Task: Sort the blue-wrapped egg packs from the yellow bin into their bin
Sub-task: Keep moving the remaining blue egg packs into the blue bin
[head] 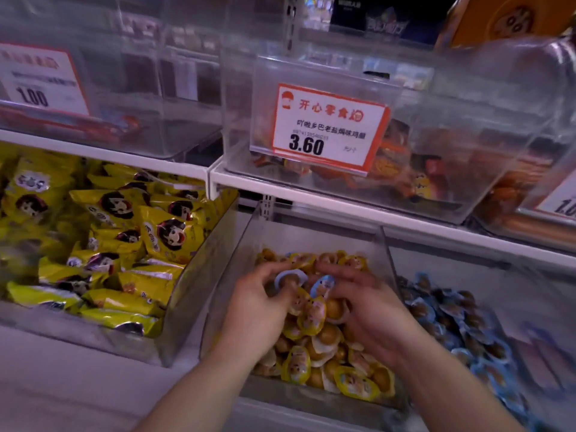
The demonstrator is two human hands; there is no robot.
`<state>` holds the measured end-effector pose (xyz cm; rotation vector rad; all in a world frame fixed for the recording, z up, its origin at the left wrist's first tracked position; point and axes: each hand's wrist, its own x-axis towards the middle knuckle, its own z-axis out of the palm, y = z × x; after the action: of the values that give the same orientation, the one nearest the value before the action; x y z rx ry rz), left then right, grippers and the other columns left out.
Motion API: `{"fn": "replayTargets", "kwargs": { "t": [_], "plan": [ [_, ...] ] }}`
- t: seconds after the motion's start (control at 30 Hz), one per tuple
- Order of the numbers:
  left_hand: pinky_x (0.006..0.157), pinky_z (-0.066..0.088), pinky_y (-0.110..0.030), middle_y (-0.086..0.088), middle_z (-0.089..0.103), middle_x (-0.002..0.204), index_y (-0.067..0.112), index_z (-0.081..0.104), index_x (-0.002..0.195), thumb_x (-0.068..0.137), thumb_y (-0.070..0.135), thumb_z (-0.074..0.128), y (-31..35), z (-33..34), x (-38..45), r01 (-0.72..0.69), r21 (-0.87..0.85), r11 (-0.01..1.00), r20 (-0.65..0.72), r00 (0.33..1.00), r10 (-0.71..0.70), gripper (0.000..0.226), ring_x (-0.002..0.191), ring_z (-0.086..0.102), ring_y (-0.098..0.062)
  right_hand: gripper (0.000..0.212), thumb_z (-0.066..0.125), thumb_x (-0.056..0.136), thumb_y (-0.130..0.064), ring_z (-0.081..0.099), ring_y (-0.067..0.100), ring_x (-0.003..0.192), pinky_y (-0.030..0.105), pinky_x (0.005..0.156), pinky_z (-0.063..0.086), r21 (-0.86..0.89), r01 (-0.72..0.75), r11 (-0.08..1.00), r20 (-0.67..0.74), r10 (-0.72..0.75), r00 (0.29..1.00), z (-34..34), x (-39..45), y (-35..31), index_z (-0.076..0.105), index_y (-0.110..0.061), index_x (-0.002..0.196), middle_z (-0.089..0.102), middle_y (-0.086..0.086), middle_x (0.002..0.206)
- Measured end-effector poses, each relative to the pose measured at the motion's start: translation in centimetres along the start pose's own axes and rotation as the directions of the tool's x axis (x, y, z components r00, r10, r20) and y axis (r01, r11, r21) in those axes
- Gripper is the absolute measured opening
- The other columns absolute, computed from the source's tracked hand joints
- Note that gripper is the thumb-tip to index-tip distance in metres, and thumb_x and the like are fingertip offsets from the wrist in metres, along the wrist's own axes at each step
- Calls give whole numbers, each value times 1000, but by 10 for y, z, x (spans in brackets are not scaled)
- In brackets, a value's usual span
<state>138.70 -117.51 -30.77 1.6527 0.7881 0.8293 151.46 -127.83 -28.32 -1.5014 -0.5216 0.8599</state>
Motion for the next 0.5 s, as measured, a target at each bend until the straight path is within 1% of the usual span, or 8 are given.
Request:
{"fn": "replayTargets", "kwargs": {
  "t": [0.07, 0.17, 0.2, 0.27, 0.33, 0.4, 0.47, 0.5],
  "plan": [
    [77, 52, -16, 19, 74, 87, 36, 72, 93, 84, 8, 73, 1, -6, 1, -87, 142, 986, 39, 996, 83, 29, 88, 68, 3, 40, 57, 92, 5, 72, 17, 100, 40, 93, 56, -294, 106, 950, -27, -119, 993, -3, -3, 2, 69, -20, 120, 78, -1, 101],
    [67, 45, -4, 31, 70, 85, 42, 72, 88, 81, 8, 73, 1, -16, 0, -116, 208, 971, 110, 989, 95, 34, 83, 65, 11, 41, 60, 94, -1, 70, 2, 99, 28, 90, 58, -497, 283, 820, -21, -337, 941, -6, -6, 2, 67, -37, 112, 75, -11, 107],
    [68, 47, -6, 31, 70, 86, 43, 72, 91, 83, 11, 73, 1, -18, -1, -126, 215, 968, 107, 989, 105, 33, 83, 65, 11, 41, 60, 94, -4, 68, -1, 102, 24, 91, 56, -507, 335, 794, -15, -396, 918, -7, -7, 2, 65, -41, 111, 74, -13, 109],
    [72, 55, -20, 25, 71, 87, 45, 71, 97, 88, 19, 69, 0, -18, -4, -133, 207, 969, 74, 990, 120, 27, 81, 67, 6, 37, 61, 96, -9, 67, -2, 106, 21, 91, 55, -465, 400, 790, 0, -451, 892, -8, -10, 2, 64, -42, 112, 74, -16, 110],
    [78, 58, -33, 19, 73, 88, 42, 70, 99, 94, 26, 64, 0, -16, -7, -101, 121, 987, 24, 995, 99, 18, 82, 68, 2, 34, 60, 98, -16, 63, -2, 114, 23, 96, 53, -430, 445, 785, 62, -467, 882, -3, -15, 5, 63, -38, 124, 71, -21, 118],
    [81, 56, -32, 18, 73, 90, 37, 70, 99, 96, 39, 59, 4, -13, -9, -85, 15, 996, 4, 996, 84, 12, 87, 69, 1, 41, 59, 98, -19, 57, -3, 123, 25, 103, 49, -424, 507, 750, 154, -492, 857, 11, -22, 11, 57, -38, 134, 65, -25, 127],
    [76, 53, -20, 17, 73, 93, 36, 69, 100, 90, 59, 55, 9, -11, -11, -41, -87, 995, 59, 997, 46, 28, 89, 68, 2, 47, 57, 98, -18, 54, -4, 126, 21, 105, 45, -436, 558, 706, 227, -514, 827, 26, -26, 16, 51, -43, 137, 61, -25, 133],
    [71, 53, -17, 16, 73, 95, 38, 67, 101, 87, 65, 57, 11, -11, -12, 23, -152, 988, 97, 995, -8, 33, 89, 69, 1, 49, 57, 99, -16, 53, -4, 127, 20, 105, 44, -446, 572, 688, 249, -519, 818, 34, -25, 19, 49, -44, 138, 60, -23, 134]
  ]
}}
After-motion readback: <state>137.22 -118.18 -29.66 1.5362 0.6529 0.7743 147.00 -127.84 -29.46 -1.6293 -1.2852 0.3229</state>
